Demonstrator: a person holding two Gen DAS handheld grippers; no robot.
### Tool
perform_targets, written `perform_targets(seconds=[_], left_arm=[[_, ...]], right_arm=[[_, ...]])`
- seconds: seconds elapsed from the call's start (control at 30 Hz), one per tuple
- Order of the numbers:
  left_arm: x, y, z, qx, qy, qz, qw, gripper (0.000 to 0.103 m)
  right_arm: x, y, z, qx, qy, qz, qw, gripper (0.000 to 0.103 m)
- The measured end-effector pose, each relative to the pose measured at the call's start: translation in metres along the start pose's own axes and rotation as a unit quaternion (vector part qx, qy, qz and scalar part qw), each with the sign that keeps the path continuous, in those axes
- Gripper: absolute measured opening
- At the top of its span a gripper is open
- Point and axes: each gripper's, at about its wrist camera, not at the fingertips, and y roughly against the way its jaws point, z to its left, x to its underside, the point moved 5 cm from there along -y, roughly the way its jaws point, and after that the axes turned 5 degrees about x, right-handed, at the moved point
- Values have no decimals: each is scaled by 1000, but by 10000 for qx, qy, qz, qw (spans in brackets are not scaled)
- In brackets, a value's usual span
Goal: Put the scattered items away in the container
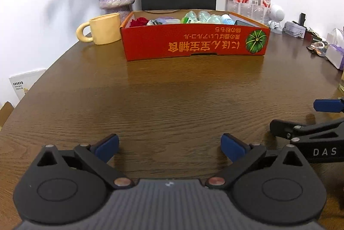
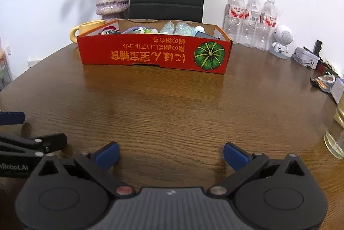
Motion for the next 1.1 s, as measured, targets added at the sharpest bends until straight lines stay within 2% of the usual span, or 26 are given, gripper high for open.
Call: perform_targets(seconds=[0.07,1.1], left_arm=[[0,-1,1,18,14,11,10000,103],[-4,-5,3,101,71,48,9999,103]], right_arm=[[1,-2,-2,-135,-157,78,9998,103],[0,-1,-1,-131,-167,88,9997,103]])
